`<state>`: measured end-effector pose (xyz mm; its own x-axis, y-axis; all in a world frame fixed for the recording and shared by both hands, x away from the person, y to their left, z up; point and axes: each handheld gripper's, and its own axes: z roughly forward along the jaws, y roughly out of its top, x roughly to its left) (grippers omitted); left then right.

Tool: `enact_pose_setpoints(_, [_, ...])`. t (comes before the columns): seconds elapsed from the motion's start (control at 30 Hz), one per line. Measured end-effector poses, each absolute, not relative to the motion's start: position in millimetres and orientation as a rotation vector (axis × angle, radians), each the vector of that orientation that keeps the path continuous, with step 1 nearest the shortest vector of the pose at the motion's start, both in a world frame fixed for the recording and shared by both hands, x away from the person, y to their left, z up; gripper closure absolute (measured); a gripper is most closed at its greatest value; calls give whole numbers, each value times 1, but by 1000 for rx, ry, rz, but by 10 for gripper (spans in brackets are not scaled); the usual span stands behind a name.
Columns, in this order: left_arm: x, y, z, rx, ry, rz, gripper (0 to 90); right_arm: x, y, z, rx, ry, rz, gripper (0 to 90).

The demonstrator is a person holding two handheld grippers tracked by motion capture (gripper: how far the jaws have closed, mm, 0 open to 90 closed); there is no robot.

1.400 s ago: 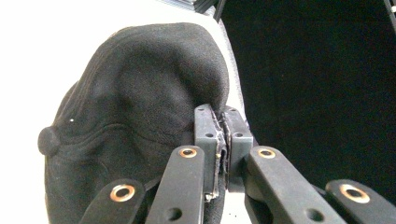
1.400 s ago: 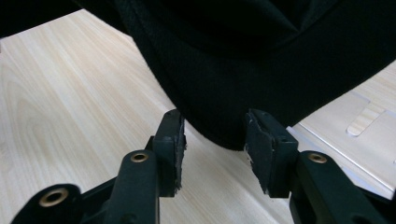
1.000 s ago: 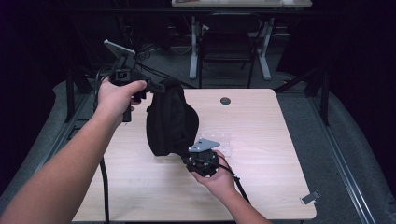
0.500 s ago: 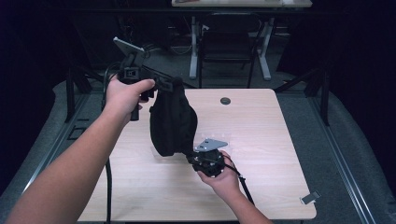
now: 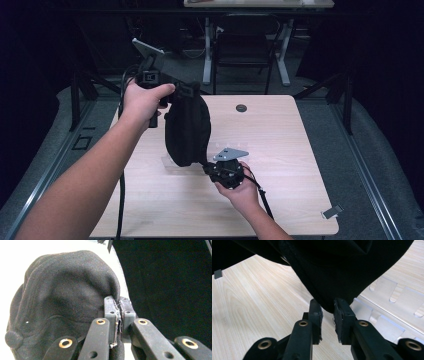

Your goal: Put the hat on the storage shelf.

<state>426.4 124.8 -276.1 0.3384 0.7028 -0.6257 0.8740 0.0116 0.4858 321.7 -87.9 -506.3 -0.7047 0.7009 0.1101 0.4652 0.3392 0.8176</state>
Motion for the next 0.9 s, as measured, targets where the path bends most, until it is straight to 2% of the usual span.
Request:
enact_pose_setpoints(0.17, [427,112,-276,1745,1401,-264,869,322,-95,-507,1072,2339,1291,797])
enact_pose_setpoints(0.9, [432,98,-289,1738,1377,-297,859,320,-95,-513,1105,2336,1279,796])
